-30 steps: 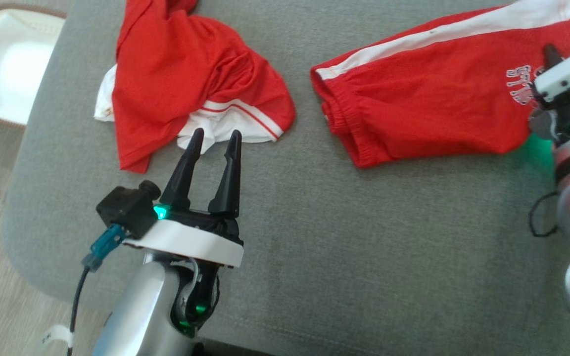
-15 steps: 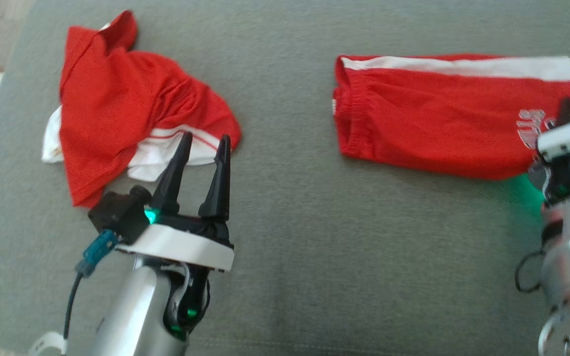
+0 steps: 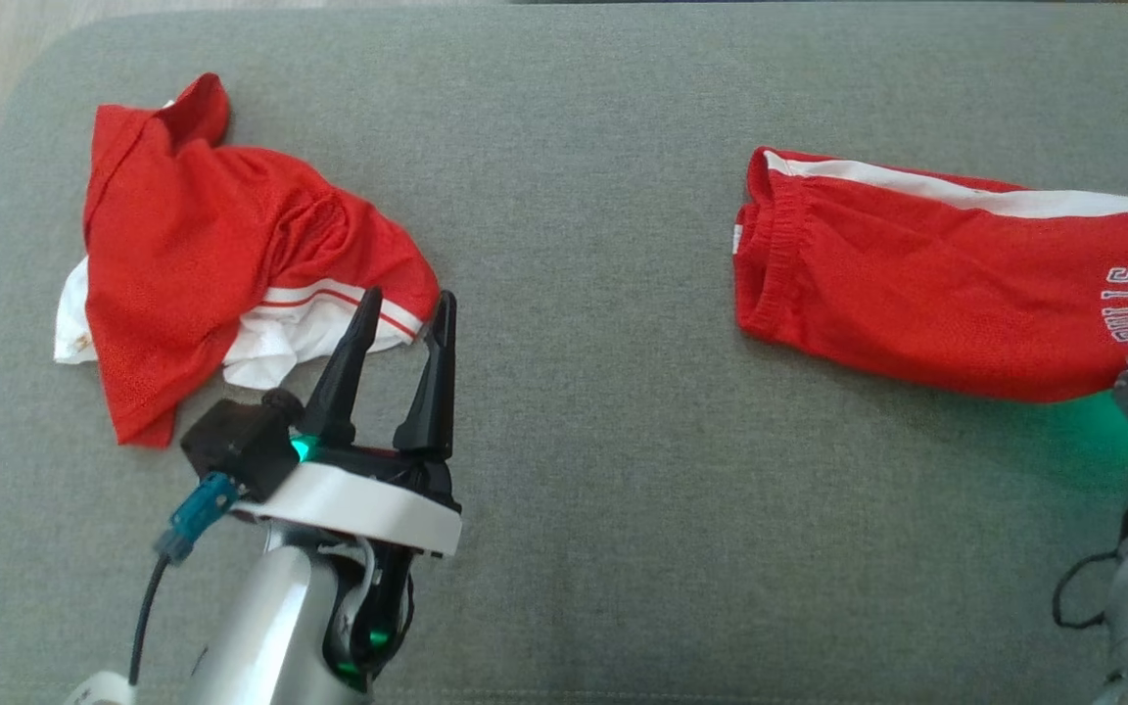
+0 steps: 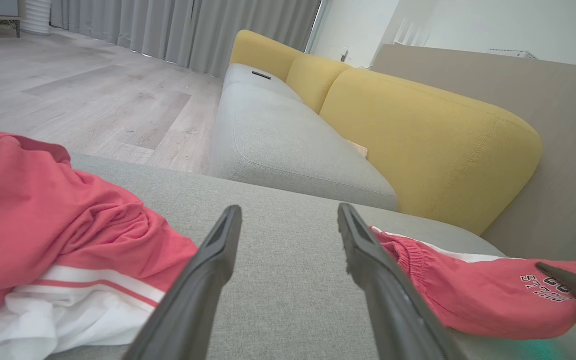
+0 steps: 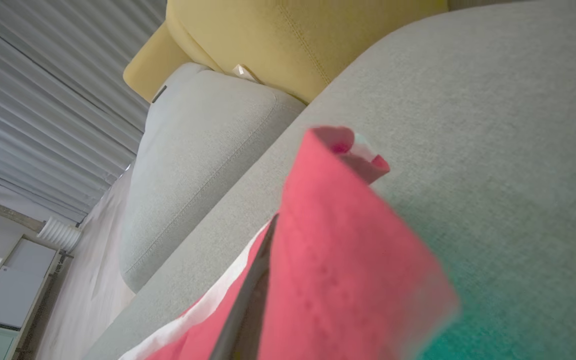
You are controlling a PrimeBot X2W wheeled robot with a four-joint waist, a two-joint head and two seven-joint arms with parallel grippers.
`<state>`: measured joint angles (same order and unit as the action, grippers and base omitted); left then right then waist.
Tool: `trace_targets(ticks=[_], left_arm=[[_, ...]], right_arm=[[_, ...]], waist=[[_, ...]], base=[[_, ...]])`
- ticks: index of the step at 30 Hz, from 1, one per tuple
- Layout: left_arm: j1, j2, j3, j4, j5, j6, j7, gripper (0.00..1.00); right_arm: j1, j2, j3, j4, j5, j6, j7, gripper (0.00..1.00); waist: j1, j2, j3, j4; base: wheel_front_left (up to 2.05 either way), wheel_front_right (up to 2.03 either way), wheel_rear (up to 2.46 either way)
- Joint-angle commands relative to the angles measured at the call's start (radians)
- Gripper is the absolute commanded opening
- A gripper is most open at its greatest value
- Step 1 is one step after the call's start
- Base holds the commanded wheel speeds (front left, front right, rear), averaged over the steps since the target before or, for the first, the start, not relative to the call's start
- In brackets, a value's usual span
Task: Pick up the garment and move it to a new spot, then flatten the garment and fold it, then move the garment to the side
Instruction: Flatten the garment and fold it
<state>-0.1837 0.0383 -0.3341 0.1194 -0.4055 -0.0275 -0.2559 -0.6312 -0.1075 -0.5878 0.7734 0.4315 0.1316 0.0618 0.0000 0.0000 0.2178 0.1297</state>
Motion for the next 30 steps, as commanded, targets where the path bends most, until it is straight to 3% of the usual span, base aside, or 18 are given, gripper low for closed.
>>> trace_targets(ticks=[1,9,17,24,30], left_arm=[[-0.006,0.012,0.035,-0.028,0.009,-0.003,-0.006,1.0],[0.01,0.012,0.039,-0.018,0.009,0.0,-0.006,1.0],[0.034,0.012,0.051,-0.013,0.011,-0.002,-0.006,1.0],[0.047,0.012,0.05,-0.014,0.013,-0.002,-0.006,1.0],[0.045,0.012,0.044,-0.018,0.012,-0.001,-0.006,1.0]], right_arm=[[-0.018,0.005,0.033,-0.051,-0.007,-0.001,0.002,0.0],[0.014,0.045,0.174,-0.17,0.028,-0.001,-0.008,0.0],[0.091,0.057,0.408,-0.238,0.134,-0.001,-0.018,0.0],[0.126,0.057,0.6,-0.205,0.209,-0.001,-0.059,0.0],[0.108,0.057,0.667,-0.133,0.228,-0.001,-0.092,0.0]], waist=[[0.0,0.0,-0.004,0.004],[0.0,0.0,-0.044,0.033],[0.0,0.0,-0.076,0.054],[0.0,0.0,-0.083,0.065],[0.0,0.0,-0.076,0.075]], base=[[0.0,0.0,0.0],[0.0,0.0,0.0],[0.0,0.0,0.0],[0.0,0.0,0.0],[0.0,0.0,0.0]])
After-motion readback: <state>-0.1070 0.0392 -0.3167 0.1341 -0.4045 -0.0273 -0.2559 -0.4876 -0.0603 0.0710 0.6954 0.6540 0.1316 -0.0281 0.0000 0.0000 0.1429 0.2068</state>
